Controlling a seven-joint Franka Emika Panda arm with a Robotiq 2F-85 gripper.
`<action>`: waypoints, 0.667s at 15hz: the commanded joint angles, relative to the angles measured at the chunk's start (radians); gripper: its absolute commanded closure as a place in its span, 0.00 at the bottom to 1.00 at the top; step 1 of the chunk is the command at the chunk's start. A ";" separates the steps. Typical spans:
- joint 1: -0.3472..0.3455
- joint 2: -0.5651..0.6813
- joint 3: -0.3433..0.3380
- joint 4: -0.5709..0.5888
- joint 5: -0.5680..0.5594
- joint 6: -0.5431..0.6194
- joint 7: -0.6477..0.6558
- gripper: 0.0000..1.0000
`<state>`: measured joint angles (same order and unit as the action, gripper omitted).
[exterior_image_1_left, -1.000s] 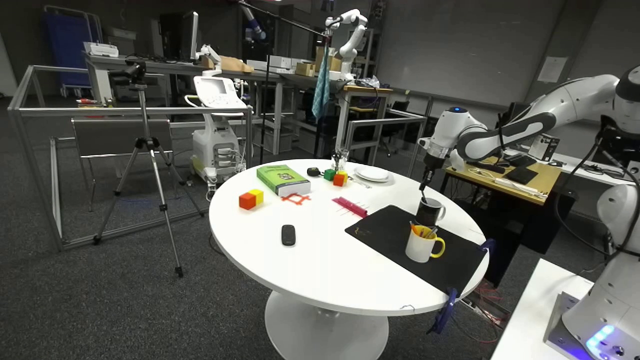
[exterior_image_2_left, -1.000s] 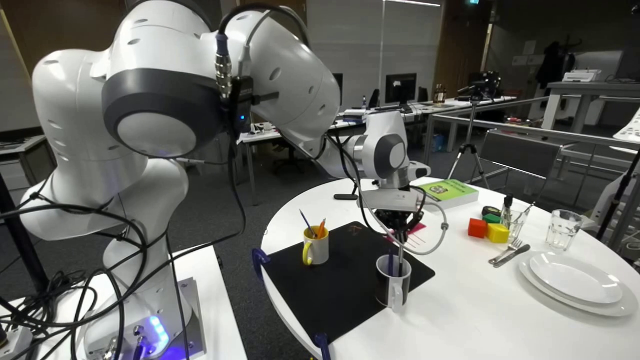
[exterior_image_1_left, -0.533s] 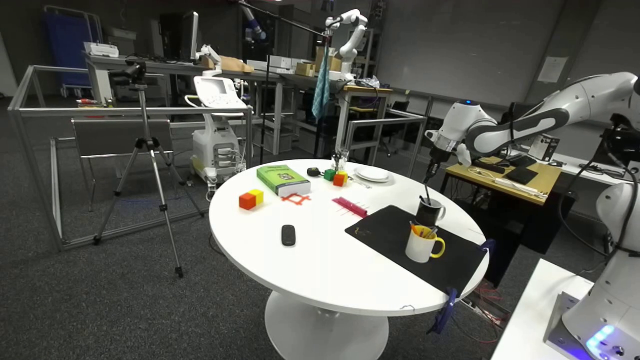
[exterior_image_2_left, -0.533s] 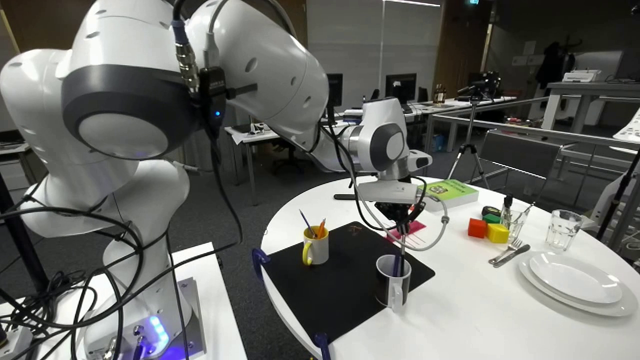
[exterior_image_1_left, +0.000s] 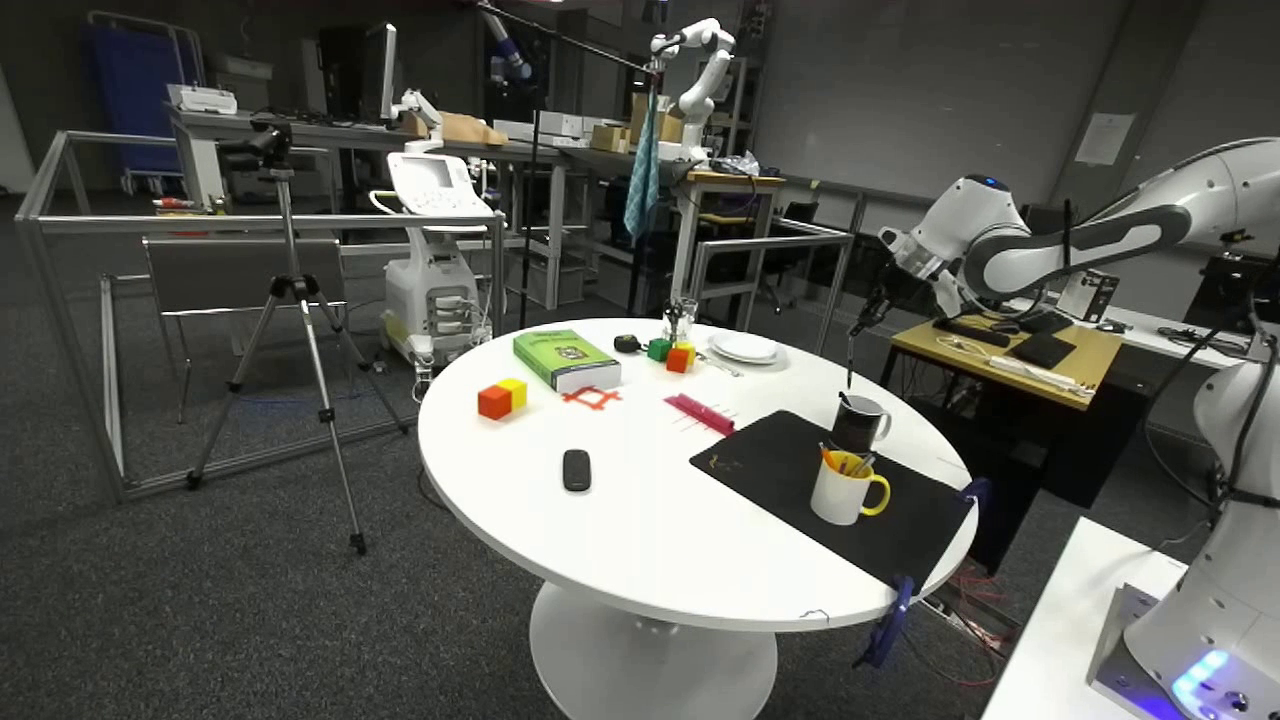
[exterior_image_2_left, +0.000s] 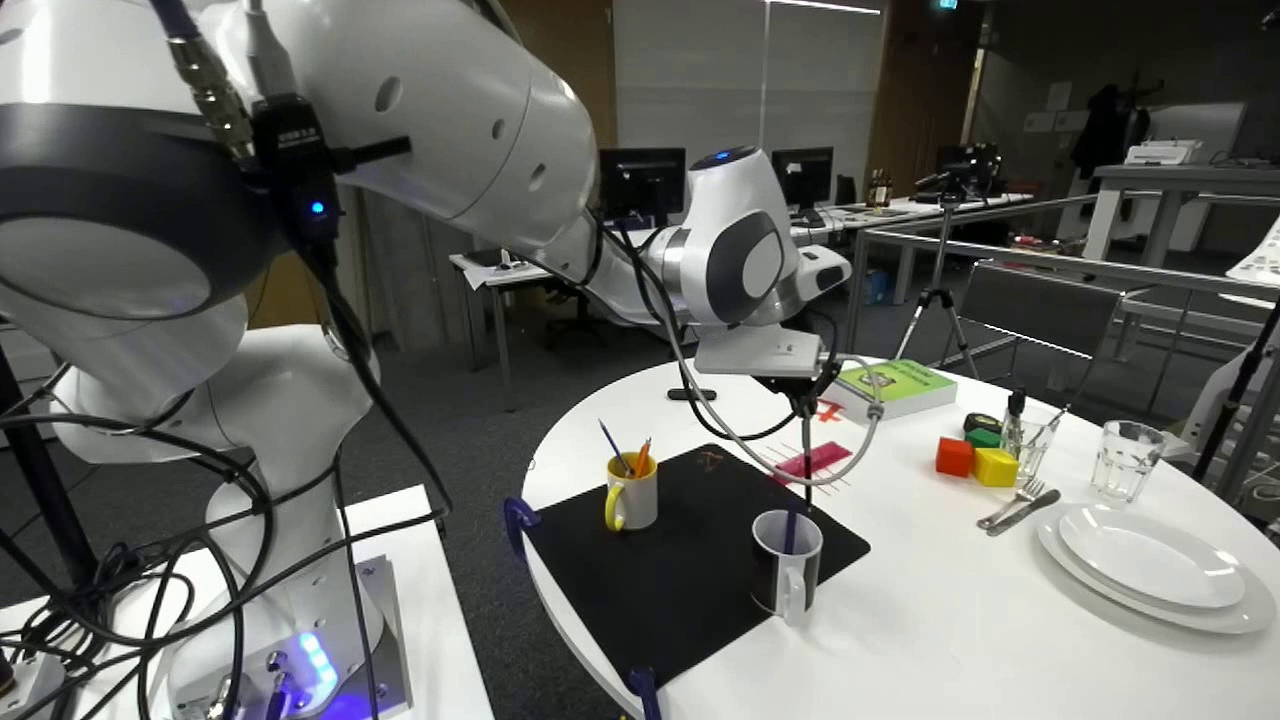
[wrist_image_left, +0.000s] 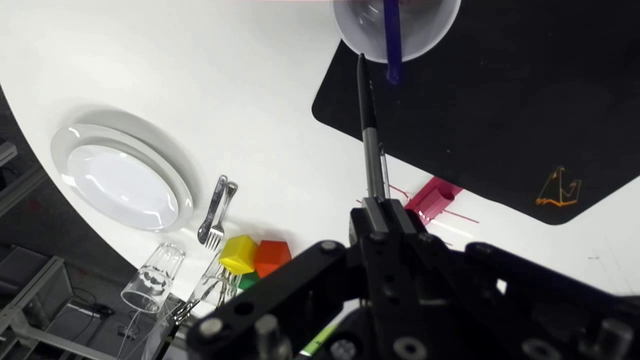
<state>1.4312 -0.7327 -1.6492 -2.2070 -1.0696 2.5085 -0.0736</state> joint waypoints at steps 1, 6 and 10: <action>-0.130 0.041 0.101 -0.083 0.070 0.091 -0.009 0.99; -0.272 0.034 0.229 -0.176 0.219 0.160 -0.083 0.99; -0.332 0.034 0.304 -0.264 0.341 0.238 -0.199 0.99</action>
<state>1.1614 -0.7308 -1.4071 -2.3970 -0.8195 2.6704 -0.1884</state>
